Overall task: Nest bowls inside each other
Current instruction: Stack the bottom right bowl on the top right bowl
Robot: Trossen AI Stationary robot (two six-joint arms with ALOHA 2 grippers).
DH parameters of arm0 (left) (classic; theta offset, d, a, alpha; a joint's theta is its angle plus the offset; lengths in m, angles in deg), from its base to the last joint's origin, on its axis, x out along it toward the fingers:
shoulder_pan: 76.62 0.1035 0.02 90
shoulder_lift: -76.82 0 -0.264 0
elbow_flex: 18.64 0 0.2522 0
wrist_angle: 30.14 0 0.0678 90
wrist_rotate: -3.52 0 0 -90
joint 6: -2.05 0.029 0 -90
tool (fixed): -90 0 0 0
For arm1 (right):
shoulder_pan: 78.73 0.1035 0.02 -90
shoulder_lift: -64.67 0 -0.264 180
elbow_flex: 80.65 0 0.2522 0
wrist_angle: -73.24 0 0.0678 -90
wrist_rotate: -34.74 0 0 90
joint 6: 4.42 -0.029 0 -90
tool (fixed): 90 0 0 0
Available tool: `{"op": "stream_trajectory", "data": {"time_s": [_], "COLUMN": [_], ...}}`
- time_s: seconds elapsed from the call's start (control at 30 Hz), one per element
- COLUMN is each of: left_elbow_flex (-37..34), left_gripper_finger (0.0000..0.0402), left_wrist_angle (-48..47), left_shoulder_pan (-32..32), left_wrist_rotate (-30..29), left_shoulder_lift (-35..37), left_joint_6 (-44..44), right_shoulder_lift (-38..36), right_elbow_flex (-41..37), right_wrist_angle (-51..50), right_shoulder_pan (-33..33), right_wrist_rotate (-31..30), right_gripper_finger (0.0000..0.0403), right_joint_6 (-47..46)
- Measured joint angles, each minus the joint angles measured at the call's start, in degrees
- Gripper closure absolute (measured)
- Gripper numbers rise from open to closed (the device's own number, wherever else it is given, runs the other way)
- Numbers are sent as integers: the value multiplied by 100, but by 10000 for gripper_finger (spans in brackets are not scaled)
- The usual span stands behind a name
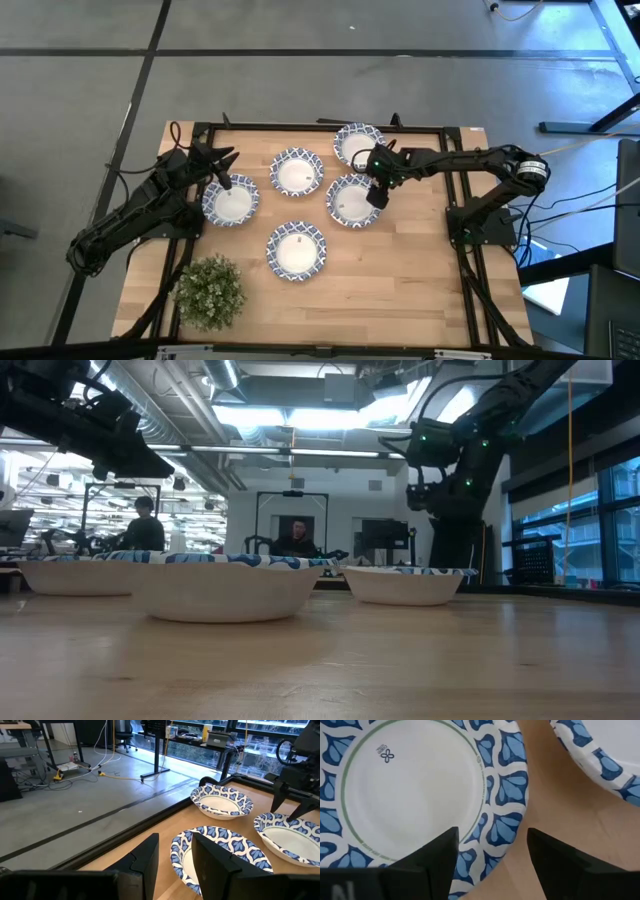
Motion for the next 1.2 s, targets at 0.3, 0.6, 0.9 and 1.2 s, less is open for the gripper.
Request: {"op": "stream_trajectory", "data": {"time_s": [0.3,0.6,0.9,1.2], "left_elbow_flex": [0,0,0,0], "left_gripper_finger": [291,291,291,291], "left_wrist_angle": [-1,-2,-2,-2], "left_shoulder_pan": [0,0,0,0], "left_wrist_rotate": [-1,-2,-2,-2], "left_shoulder_lift": [0,0,0,0], "left_joint_6": [0,0,0,0], "right_shoulder_lift": [2,2,4,4], "right_elbow_flex": [0,0,0,0], "right_wrist_angle": [11,23,5,-2], "right_shoulder_pan": [0,-2,-4,-4], "right_wrist_rotate": [-3,-6,-8,-8], "right_gripper_finger": [169,221,260,302], "right_joint_6": [0,13,46,-21]}}
